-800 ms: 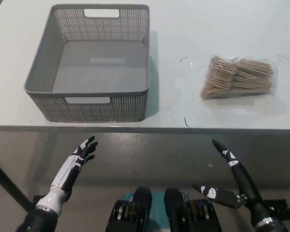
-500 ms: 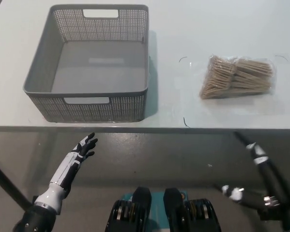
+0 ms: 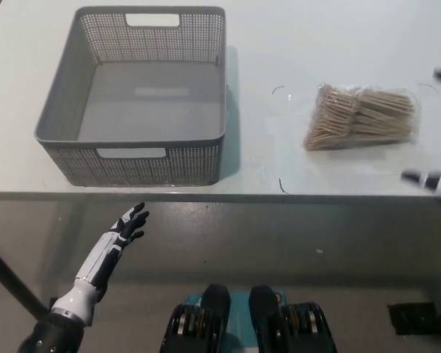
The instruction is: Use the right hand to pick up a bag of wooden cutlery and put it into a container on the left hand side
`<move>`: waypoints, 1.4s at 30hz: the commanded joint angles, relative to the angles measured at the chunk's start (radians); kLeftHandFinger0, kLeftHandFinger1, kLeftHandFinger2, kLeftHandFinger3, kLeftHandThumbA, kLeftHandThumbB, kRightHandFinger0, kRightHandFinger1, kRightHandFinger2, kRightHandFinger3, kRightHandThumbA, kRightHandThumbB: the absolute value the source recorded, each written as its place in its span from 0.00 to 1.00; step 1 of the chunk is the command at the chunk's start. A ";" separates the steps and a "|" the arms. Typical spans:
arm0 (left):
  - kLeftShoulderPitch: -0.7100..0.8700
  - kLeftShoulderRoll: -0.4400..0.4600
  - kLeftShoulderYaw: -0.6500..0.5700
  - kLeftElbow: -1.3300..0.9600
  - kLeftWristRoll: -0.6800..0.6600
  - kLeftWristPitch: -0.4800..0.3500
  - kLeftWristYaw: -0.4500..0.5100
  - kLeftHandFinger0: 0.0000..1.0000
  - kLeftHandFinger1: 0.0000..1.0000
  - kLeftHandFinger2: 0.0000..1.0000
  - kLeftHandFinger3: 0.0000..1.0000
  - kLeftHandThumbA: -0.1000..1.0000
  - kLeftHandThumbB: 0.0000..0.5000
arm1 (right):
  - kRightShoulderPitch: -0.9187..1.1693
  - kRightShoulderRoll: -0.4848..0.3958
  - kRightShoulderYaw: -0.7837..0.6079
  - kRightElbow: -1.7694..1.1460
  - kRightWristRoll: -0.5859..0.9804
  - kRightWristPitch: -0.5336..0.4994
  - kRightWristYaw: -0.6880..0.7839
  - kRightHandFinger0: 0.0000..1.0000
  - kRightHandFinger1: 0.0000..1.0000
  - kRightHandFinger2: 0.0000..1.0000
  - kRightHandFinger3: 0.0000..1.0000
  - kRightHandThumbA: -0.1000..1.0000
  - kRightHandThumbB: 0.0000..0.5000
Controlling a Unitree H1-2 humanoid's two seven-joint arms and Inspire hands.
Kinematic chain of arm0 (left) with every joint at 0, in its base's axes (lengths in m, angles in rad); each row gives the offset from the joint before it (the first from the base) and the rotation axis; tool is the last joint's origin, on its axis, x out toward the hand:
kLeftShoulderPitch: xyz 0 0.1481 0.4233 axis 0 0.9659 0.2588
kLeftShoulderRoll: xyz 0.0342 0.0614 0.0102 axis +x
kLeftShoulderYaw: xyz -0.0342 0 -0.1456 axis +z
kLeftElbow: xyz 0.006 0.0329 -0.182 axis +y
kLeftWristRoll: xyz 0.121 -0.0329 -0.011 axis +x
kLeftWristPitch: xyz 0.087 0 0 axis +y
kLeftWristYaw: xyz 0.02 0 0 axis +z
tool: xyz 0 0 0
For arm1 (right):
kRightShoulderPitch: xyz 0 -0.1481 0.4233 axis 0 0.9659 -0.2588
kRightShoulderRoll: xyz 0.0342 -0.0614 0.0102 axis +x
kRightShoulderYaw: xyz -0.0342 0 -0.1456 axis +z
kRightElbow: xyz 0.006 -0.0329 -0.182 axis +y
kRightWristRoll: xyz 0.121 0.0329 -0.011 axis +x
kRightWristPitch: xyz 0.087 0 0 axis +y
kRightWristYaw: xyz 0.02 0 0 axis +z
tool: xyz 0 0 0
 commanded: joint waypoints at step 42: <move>0.045 0.010 -0.024 -0.026 0.035 -0.049 -0.010 1.00 1.00 1.00 1.00 1.00 0.45 | -0.845 0.081 0.505 1.113 -0.212 -0.155 0.386 1.00 1.00 1.00 1.00 1.00 1.00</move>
